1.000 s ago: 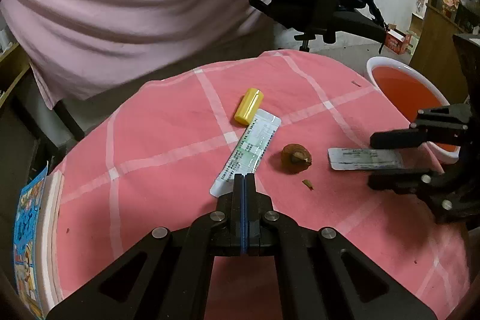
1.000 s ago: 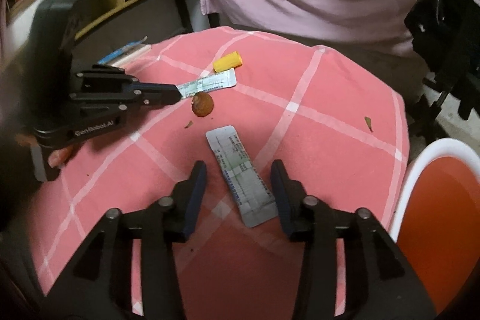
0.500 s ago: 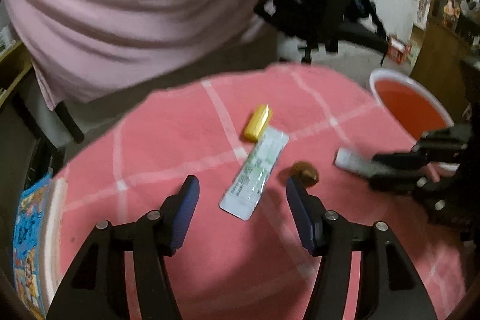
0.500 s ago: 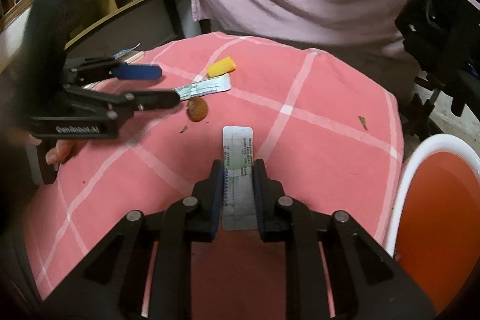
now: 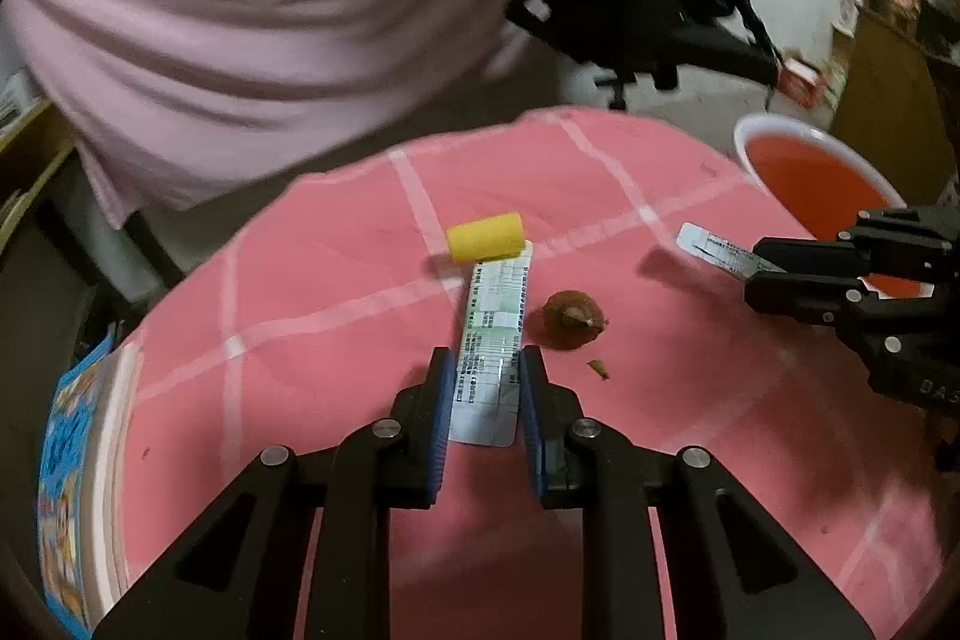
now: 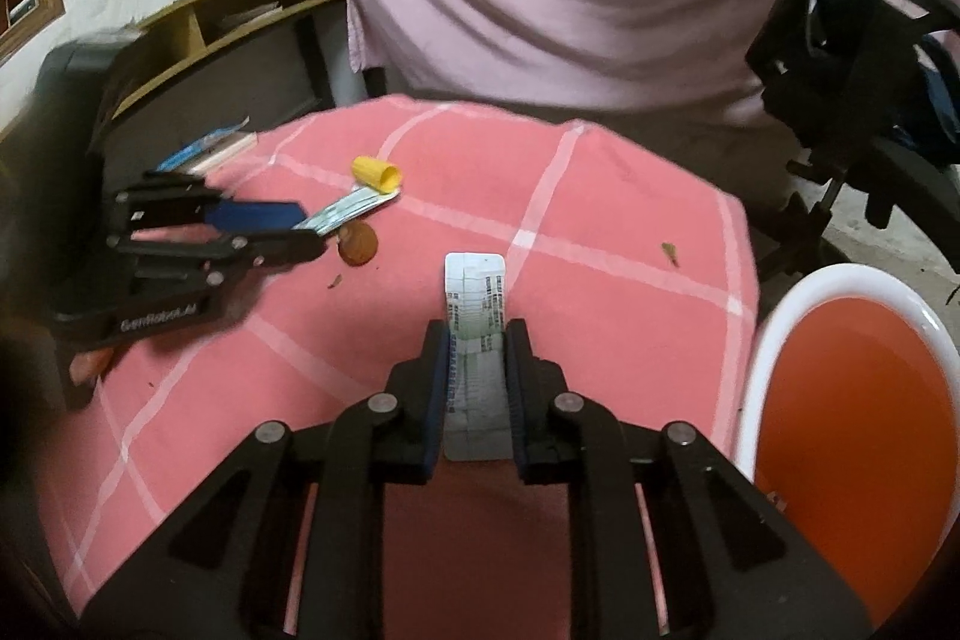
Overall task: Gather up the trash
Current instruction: 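Grasp a white pill strip with the right tool while the left tool grasps another white strip, then carry both white strips over the bucket and open both tools to drop them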
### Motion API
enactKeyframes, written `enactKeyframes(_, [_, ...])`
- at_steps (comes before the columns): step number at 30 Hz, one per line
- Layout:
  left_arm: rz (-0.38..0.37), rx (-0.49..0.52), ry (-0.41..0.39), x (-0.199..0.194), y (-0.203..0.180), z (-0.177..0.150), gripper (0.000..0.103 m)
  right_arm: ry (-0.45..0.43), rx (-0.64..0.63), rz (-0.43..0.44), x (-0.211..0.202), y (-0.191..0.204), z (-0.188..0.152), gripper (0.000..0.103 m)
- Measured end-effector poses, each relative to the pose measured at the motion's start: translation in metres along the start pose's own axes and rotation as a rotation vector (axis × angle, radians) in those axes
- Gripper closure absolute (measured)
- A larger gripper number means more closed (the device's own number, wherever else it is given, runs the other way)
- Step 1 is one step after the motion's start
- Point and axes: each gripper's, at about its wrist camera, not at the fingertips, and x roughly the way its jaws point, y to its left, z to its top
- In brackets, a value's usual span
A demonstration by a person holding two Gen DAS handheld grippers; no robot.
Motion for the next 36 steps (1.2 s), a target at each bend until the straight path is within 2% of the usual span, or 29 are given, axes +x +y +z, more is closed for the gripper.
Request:
enactKeyframes(3, [-0.012, -0.073, -0.093, -0.022, -0.004, -0.005, 0.085, -0.063, -0.004, -0.026, -0.013, 0.0, -0.001, 0.07])
enactKeyframes(8, [-0.062, -0.157, -0.268, -0.059, -0.021, -0.005, 0.085, -0.24, 0.013, -0.057, -0.046, -0.002, -0.005, 0.07])
enactKeyframes(12, [-0.062, -0.135, -0.316, -0.075, -0.044, 0.004, 0.085, -0.392, 0.046, -0.049, -0.075, -0.007, -0.008, 0.07])
enactKeyframes(17, [-0.082, -0.106, -0.409, -0.094, -0.072, 0.021, 0.085, -0.519, 0.063, -0.101, -0.104, -0.013, -0.012, 0.07])
enactKeyframes(24, [-0.125, -0.037, -0.578, -0.117, -0.116, 0.047, 0.085, -0.714, 0.119, -0.24, -0.15, -0.033, -0.026, 0.07])
enactKeyframes(28, [-0.151, 0.025, -0.615, -0.116, -0.147, 0.061, 0.085, -0.757, 0.164, -0.304, -0.167, -0.047, -0.035, 0.069])
enactKeyframes(32, [-0.174, 0.092, -0.618, -0.104, -0.18, 0.071, 0.085, -0.738, 0.232, -0.329, -0.174, -0.07, -0.045, 0.069])
enactKeyframes(36, [-0.202, 0.137, -0.585, -0.085, -0.205, 0.076, 0.085, -0.694, 0.276, -0.37, -0.181, -0.093, -0.056, 0.069])
